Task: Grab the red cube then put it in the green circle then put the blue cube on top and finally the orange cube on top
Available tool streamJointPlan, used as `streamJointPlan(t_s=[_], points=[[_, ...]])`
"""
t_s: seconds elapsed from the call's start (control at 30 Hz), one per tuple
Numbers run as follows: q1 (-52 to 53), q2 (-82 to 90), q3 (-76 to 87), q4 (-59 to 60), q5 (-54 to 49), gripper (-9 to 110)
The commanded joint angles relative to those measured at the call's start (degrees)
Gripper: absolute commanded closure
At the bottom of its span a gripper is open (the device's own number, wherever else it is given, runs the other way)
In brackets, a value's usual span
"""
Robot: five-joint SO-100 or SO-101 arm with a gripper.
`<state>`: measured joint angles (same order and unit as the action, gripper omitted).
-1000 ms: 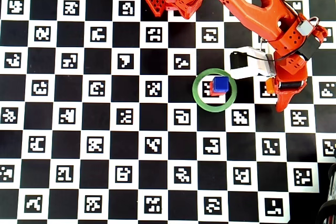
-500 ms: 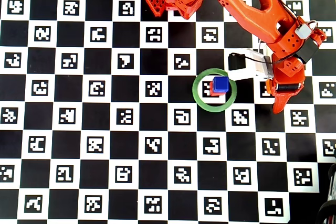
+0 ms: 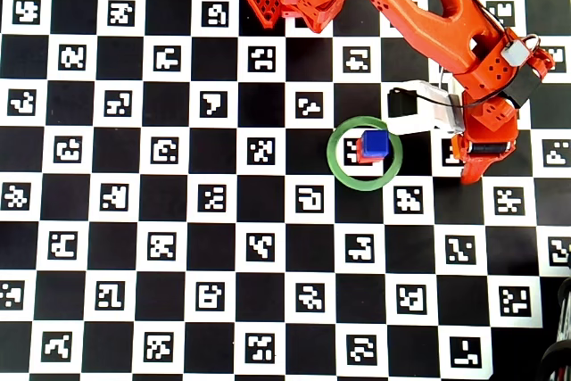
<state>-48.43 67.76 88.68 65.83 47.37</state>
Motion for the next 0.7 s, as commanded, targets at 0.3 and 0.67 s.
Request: streamJointPlan(t_s=[0.3,0.67], points=[[0.35,1.67,-2.11,-0.88,0.53,94],[0.97,5.27,-13.71,12.92,-1.41,94]])
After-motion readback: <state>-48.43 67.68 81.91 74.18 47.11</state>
